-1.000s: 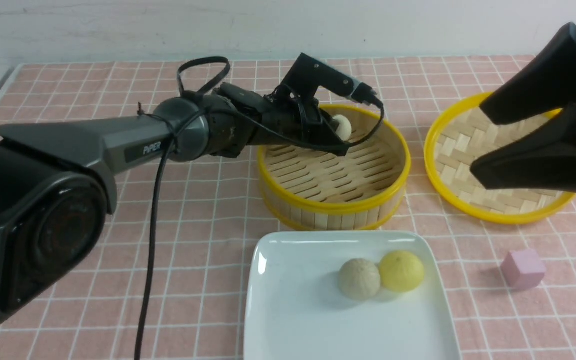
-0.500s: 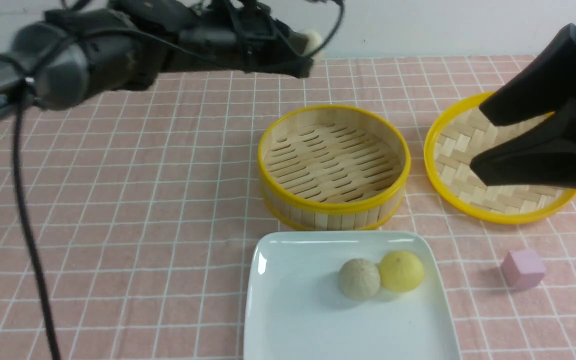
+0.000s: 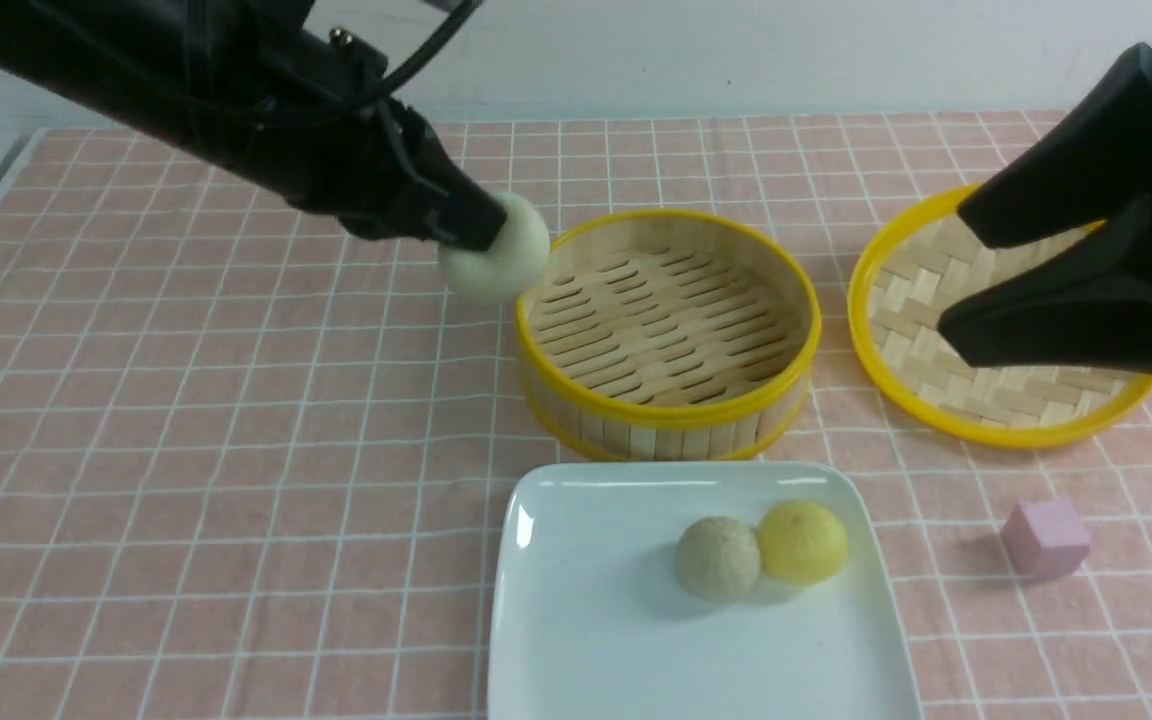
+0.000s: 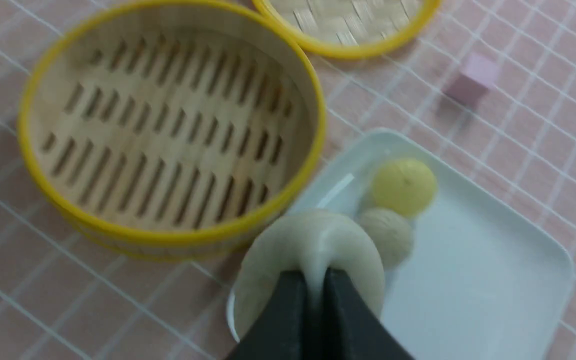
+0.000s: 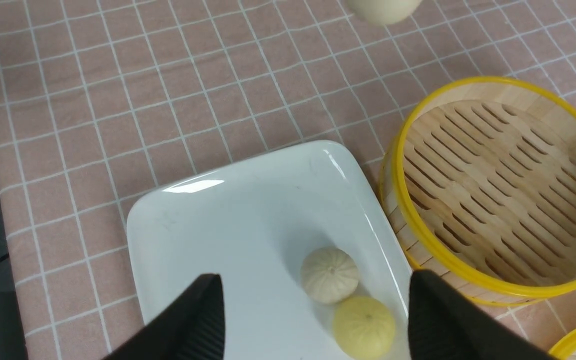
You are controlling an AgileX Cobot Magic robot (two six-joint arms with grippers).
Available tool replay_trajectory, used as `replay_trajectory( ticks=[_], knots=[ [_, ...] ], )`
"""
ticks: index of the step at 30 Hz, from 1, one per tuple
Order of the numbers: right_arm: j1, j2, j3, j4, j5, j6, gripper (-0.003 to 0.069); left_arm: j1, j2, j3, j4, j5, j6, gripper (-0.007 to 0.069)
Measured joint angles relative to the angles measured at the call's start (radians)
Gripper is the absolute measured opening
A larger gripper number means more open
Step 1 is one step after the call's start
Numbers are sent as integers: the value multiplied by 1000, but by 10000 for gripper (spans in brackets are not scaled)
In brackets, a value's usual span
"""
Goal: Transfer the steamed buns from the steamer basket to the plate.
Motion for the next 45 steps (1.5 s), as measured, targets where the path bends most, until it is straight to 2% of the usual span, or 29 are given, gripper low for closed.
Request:
replay_trajectory(
  ticks=[4,8,10,13,16,20,28,35,40,45],
  knots=[
    [0,0,0,1,-1,0,486,-4,13,14,13,99,-48,33],
    [0,0,0,5,-1,0,485,-32,25,64,32,100,-59,33],
    [0,0,0,8,-1,0,485,-80,51,108,62,101,-60,33],
    [0,0,0,12,-1,0,485,-134,88,143,88,73,-60,33],
    [0,0,0,20,1,0,485,-220,183,160,98,-35,-61,33],
    [0,0,0,24,10,0,485,-269,277,160,110,-129,-62,34],
    [0,0,0,30,26,0,485,-276,397,160,128,-257,-70,36],
    [0,0,0,30,30,0,485,-276,398,143,134,-263,-115,55],
    [0,0,0,31,31,0,485,-276,380,121,158,-219,-120,158],
    [0,0,0,31,33,0,485,-276,339,108,210,-205,-184,446]
  ],
)
